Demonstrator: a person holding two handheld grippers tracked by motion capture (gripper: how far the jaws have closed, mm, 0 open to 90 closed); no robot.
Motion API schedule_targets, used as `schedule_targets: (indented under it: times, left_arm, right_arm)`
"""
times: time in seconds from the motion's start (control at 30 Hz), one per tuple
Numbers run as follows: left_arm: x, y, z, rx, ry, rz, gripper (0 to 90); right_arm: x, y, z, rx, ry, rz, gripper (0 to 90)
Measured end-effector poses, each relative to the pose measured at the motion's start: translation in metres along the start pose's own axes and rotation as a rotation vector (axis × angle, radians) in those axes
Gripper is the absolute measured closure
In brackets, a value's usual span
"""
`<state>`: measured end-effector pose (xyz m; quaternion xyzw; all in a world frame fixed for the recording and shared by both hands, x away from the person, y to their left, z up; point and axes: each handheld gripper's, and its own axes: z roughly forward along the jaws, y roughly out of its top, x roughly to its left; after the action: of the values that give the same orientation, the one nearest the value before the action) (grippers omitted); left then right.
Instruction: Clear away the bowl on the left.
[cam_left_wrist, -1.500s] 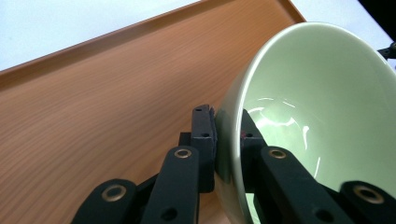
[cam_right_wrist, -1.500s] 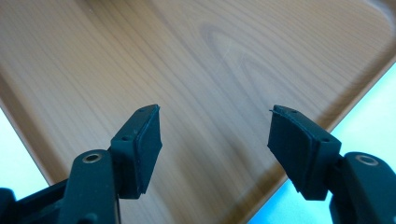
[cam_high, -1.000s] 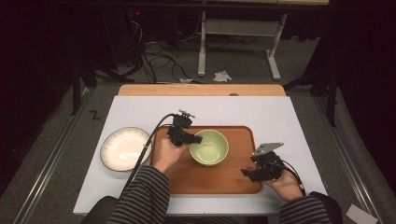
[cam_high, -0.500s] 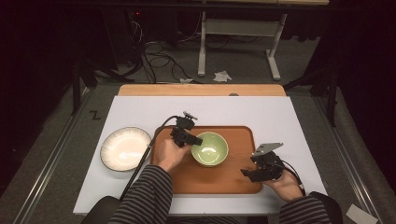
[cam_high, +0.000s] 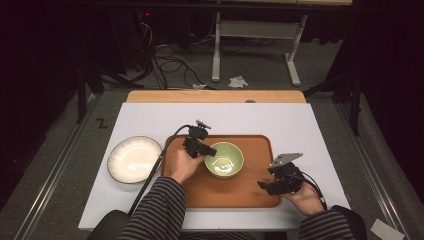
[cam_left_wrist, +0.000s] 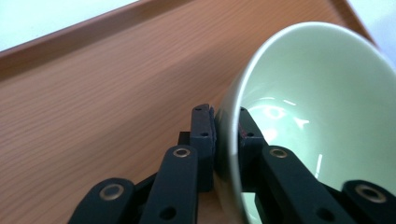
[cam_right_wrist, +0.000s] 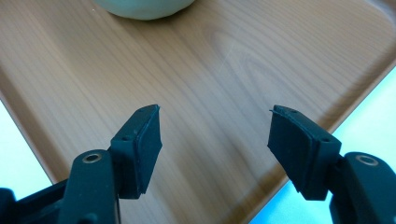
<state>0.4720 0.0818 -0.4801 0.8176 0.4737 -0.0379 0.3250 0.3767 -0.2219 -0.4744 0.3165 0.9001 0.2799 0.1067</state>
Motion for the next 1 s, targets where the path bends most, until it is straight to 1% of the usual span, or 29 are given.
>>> schedule_targets:
  times: [0.03,0.13,0.2,0.3,0.37,0.47,0.6,0.67,0.87,0.93,1.0]
  left_arm:
    - [0.000,0.000,0.000,-0.004,-0.001,-0.001,81.7]
    - [-0.003,-0.001,-0.002,-0.011,0.018,0.019,81.1]
    - [-0.003,-0.001,-0.002,-0.011,0.019,0.019,78.7]
    - [-0.003,-0.002,-0.002,-0.006,0.034,0.024,75.0]
    - [-0.003,-0.002,-0.002,-0.009,0.045,0.026,70.7]
    - [-0.003,-0.003,-0.004,-0.020,0.055,0.030,61.7]
    - [-0.003,-0.004,-0.011,-0.029,0.059,0.032,54.0]
    - [-0.003,-0.004,-0.014,-0.042,0.062,0.034,51.1]
    - [-0.003,-0.006,-0.030,-0.078,0.066,0.042,48.3]
    - [-0.003,-0.008,-0.035,-0.085,0.068,0.044,48.0]
    - [-0.002,-0.010,-0.039,-0.081,0.077,0.057,47.6]
  right_arm:
    - [0.000,0.000,0.000,0.000,0.000,-0.001,36.0]
    - [0.000,0.000,0.000,0.000,-0.001,0.001,36.0]
    - [0.000,0.000,0.000,0.003,-0.002,-0.001,36.0]
    - [0.000,0.000,0.000,0.000,-0.002,0.001,36.1]
    - [0.000,0.000,0.000,0.000,0.000,0.001,36.1]
    - [0.000,0.000,0.000,0.005,0.000,0.001,36.0]
    - [0.000,0.000,0.000,0.000,0.000,0.001,36.1]
    - [0.000,0.000,0.000,0.000,0.000,0.000,36.0]
    - [0.001,0.000,0.000,0.006,0.001,0.001,36.0]
    - [0.001,0.000,0.001,0.007,0.003,0.000,36.0]
    - [0.001,0.000,0.001,0.007,0.003,-0.002,36.0]
